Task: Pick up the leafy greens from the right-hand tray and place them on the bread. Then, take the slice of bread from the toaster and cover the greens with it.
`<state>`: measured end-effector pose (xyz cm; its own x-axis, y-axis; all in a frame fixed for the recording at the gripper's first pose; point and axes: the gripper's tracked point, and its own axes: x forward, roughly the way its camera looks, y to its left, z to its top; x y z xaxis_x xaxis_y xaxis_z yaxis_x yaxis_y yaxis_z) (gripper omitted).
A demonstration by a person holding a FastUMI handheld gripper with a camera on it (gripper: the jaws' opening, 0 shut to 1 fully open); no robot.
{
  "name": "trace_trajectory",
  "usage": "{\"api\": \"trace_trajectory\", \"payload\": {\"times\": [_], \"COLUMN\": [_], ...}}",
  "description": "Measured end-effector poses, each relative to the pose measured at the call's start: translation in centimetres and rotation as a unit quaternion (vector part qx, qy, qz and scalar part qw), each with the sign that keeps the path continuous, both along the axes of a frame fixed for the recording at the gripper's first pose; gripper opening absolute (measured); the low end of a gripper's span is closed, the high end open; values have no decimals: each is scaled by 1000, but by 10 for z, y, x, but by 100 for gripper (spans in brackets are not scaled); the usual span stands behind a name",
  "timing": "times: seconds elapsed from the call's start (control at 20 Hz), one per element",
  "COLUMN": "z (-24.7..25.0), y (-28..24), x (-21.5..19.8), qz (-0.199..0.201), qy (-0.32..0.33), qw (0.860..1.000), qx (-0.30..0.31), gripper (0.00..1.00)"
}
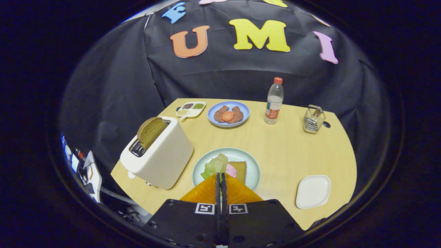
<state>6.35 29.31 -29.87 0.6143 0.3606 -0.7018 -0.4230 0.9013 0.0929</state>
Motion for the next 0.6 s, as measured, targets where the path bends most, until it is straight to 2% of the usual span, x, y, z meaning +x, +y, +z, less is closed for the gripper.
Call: {"api": "trace_trajectory", "payload": {"times": [0.3, 0.6], "z": [-27, -84], "y": [57, 25], "x": [15, 63], "qz": [2, -49], "qy": [46, 77], "qw": [999, 996], "qx": [30, -15], "gripper": [0, 1]}}
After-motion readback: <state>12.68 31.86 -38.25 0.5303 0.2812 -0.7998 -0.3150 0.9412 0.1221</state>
